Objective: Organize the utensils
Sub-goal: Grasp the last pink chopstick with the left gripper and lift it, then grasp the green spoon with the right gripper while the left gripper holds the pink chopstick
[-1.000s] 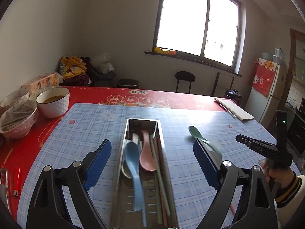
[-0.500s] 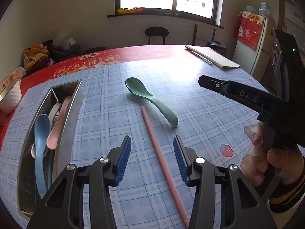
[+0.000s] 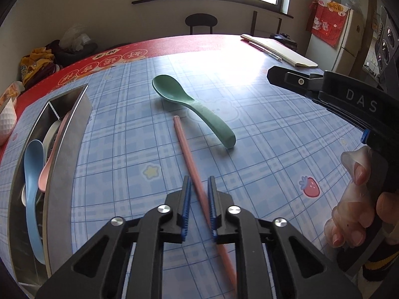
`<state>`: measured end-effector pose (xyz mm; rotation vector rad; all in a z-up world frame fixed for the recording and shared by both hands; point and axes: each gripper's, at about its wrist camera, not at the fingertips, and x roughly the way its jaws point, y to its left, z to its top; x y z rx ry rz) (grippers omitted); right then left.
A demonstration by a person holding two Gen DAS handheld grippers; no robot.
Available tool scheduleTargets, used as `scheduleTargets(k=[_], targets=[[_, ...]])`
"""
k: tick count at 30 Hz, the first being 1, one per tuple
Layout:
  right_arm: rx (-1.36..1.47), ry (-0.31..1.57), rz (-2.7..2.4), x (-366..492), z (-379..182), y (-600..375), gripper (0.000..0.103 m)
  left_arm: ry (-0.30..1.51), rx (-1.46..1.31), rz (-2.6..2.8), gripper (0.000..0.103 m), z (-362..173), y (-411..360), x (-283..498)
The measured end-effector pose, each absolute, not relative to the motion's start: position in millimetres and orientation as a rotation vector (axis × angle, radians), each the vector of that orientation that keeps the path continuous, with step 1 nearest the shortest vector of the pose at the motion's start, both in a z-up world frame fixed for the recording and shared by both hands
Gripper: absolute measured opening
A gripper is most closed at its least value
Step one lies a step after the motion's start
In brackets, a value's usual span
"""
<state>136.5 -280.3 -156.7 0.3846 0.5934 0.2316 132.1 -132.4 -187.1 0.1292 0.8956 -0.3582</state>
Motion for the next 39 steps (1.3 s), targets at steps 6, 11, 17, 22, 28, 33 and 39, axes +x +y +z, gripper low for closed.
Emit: scheduleTargets(k=[6, 11, 17, 22, 28, 33, 39], targets=[[0.397, 0.598, 0.231, 137, -158, -282, 0.008, 0.895, -0.04, -0.307, 0.006, -186, -100, 135], [0.388, 0.597, 0.231, 137, -158, -281, 0.008, 0.909, -0.084, -0.294, 0.006, -188, -94, 137], [0.383, 0.598, 0.232, 137, -157, -280, 0.008, 0.901, -0.013, -0.285, 0.011, -186, -106, 135], [0.377, 0.601, 0.236, 138, -158, -277, 0.008, 0.892, -0.067, -0.309, 0.006, -186, -100, 134], [0.341, 0.602, 0.248, 138, -157, -271, 0.008, 0.777, -0.118, -0.277, 0.006, -172, -88, 120], [0.309, 0.614, 0.297, 140, -157, -262, 0.008, 0.732, -0.209, -0.243, 0.006, -167, -71, 114], [0.138, 0.71, 0.324, 154, -159, -231, 0.008, 0.722, -0.219, -0.257, 0.006, -164, -70, 113]])
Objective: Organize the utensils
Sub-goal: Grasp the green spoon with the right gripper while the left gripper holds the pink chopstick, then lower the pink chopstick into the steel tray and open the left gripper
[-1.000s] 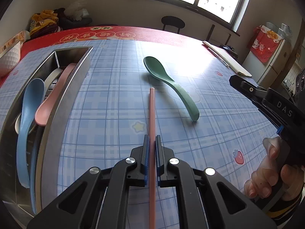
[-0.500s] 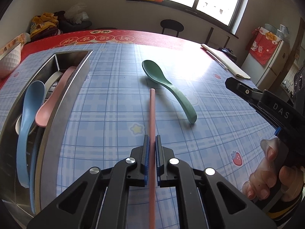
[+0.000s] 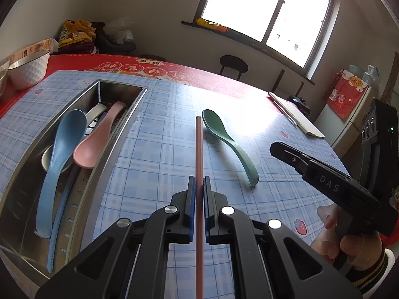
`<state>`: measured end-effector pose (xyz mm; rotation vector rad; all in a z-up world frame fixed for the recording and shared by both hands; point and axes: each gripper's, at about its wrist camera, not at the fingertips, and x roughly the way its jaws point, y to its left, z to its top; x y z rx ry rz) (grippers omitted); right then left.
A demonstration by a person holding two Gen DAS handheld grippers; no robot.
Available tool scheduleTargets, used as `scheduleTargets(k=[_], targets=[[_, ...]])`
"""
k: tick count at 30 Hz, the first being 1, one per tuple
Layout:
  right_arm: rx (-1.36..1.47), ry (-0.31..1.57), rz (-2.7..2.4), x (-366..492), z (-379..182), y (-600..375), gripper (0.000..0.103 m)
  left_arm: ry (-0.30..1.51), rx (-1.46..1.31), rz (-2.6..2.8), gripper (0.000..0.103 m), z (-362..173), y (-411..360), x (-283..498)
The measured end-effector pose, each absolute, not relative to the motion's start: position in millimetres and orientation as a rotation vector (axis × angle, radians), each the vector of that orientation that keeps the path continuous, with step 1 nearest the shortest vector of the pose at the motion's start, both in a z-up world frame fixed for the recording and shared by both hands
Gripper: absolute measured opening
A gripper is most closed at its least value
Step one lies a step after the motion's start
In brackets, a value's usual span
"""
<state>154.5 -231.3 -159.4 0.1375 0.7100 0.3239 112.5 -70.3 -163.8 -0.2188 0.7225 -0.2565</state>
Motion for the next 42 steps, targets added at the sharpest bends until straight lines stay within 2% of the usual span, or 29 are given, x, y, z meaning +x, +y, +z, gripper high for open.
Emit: scheduleTargets(k=[2, 3, 5, 6, 10, 19, 20, 21, 22, 25, 35, 42], targets=[[0.061, 0.744, 0.329, 161, -162, -217, 0.012, 0.718, -0.229, -0.262, 0.006, -164, -68, 113], [0.032, 0.766, 0.327, 165, -164, -211, 0.022, 0.719, -0.238, -0.265, 0.006, -164, -67, 113], [-0.012, 0.806, 0.324, 171, -168, -202, 0.034, 0.721, -0.252, -0.269, 0.006, -165, -64, 113], [-0.029, 0.8, 0.324, 172, -167, -198, 0.034, 0.72, -0.255, -0.272, 0.006, -165, -64, 113], [-0.025, 0.801, 0.323, 183, -165, -190, 0.034, 0.719, -0.252, -0.28, 0.006, -165, -65, 112], [0.004, 0.943, 0.282, 212, -187, -186, 0.032, 0.726, -0.271, -0.295, 0.006, -166, -62, 113], [0.015, 0.94, 0.283, 212, -188, -189, 0.03, 0.727, -0.27, -0.295, 0.006, -166, -62, 113], [0.034, 0.942, 0.275, 212, -188, -192, 0.02, 0.728, -0.269, -0.295, 0.006, -166, -62, 114], [0.063, 0.945, 0.274, 213, -189, -197, 0.016, 0.728, -0.269, -0.296, 0.006, -166, -62, 113], [0.139, 0.944, 0.296, 212, -189, -208, 0.014, 0.725, -0.271, -0.295, 0.006, -166, -62, 114], [0.346, 0.722, 0.367, 180, -167, -243, 0.014, 0.726, -0.265, -0.301, 0.006, -167, -63, 115], [0.438, 0.711, 0.429, 170, -157, -259, 0.014, 0.712, -0.274, -0.296, 0.006, -166, -61, 112]])
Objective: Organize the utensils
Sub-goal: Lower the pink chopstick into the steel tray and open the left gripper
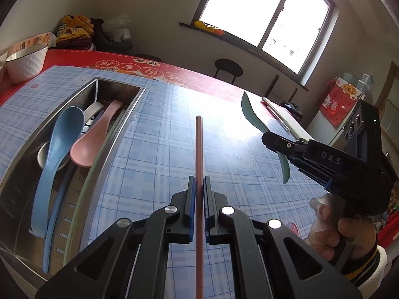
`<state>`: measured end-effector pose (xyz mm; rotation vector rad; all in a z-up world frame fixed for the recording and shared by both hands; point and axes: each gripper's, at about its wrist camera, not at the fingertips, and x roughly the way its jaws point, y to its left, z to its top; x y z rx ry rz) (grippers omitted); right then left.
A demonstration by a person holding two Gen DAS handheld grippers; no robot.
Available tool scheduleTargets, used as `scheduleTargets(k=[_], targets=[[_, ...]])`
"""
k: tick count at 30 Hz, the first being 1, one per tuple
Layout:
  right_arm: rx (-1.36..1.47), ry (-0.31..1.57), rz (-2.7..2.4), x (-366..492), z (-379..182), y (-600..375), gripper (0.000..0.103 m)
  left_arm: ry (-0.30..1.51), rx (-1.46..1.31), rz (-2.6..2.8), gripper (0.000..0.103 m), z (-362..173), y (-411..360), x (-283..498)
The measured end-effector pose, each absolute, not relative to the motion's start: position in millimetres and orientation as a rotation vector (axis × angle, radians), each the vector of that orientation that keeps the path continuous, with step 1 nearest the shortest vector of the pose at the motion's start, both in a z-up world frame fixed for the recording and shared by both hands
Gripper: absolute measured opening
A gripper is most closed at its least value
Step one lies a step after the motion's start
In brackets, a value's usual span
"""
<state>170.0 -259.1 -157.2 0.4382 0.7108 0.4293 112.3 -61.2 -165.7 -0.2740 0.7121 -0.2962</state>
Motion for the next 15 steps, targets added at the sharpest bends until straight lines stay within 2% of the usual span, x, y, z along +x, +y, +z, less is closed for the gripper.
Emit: scheduleTargets(k=[8, 15], targets=[[0.473, 0.734, 0.423, 170, -163, -261, 0.014, 0.665, -0.252, -0.297, 0.006, -157, -64, 103], [0.477, 0.739, 0.433, 167, -166, -260, 0.014, 0.718, -0.32, -0.363, 0.006, -140, -58, 102]])
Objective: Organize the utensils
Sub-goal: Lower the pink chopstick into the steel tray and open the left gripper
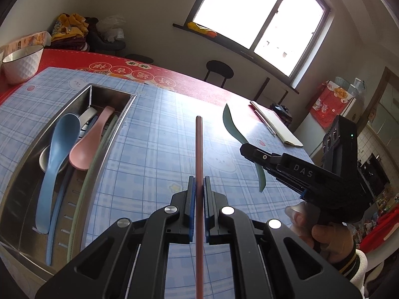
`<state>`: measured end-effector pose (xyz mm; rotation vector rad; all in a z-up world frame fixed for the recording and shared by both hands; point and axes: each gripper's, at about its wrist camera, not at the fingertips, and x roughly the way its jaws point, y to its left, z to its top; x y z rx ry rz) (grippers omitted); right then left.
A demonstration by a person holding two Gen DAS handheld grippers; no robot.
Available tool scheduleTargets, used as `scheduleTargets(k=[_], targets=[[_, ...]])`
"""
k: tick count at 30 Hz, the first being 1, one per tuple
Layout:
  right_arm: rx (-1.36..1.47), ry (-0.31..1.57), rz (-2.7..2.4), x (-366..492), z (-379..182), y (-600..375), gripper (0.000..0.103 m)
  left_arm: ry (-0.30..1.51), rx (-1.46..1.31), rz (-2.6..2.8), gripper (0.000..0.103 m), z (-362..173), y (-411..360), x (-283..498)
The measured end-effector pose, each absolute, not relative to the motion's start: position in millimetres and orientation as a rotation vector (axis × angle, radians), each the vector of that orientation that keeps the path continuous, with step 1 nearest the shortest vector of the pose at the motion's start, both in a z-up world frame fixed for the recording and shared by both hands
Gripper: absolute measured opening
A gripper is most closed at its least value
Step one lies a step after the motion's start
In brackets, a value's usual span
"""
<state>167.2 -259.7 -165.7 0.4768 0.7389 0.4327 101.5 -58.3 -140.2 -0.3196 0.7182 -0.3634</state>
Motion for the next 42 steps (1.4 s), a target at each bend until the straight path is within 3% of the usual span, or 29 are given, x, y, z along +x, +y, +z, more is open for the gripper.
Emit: scheduleTargets(k=[13, 29, 39, 42], targets=[[0.465, 0.751, 0.429, 167, -169, -254, 0.014, 0.769, -0.297, -0.349, 0.006, -93, 7, 134], [0.476, 0.776, 0.417, 173, -176, -256, 0.014, 1.012, -0.23, -0.238, 0.006, -153, 26, 195], [0.47, 0.78, 0.422, 173, -178, -255, 0.014, 0.896, -0.195, -0.263, 0.008, -126, 39, 168], [0.459, 0.782, 0.42, 174, -178, -252, 0.014, 0.823, -0.136, -0.262, 0.017, -117, 48, 147]])
